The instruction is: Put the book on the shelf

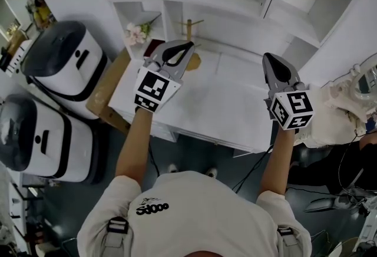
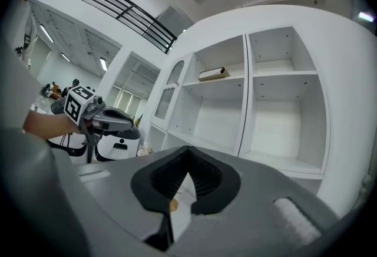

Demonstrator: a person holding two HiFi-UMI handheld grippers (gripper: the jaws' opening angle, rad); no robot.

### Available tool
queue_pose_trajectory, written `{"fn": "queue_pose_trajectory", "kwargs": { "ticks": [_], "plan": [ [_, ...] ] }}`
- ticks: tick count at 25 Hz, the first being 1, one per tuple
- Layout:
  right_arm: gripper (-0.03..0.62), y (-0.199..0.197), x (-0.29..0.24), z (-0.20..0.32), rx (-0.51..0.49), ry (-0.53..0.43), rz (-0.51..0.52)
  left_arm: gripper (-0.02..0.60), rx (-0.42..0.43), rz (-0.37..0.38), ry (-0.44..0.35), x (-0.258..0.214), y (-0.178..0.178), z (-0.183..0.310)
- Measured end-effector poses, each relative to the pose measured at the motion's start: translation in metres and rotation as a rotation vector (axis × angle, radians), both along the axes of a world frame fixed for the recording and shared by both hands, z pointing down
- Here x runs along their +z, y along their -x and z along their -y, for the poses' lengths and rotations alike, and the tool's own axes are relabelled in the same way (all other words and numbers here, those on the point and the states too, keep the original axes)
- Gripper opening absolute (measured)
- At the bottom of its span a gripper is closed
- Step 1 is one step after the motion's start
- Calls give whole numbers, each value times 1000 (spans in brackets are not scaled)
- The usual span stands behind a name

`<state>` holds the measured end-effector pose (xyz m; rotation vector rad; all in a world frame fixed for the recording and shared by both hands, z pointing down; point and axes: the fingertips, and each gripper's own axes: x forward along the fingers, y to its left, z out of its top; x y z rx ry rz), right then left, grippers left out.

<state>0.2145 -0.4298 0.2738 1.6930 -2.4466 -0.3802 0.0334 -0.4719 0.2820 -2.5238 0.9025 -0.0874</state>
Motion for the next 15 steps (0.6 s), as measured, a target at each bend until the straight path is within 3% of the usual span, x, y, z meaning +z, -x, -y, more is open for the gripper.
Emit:
{"fn": "queue_pose_trajectory", "kwargs": {
  "ticks": [5,15],
  "plan": [
    [2,12,13,-6,-31,25,26,17,15,-16,20,11,-3,-14],
    [2,34,26,-12,-65,60,-41,18,29,3,32,25,-10,-22]
  ]
}}
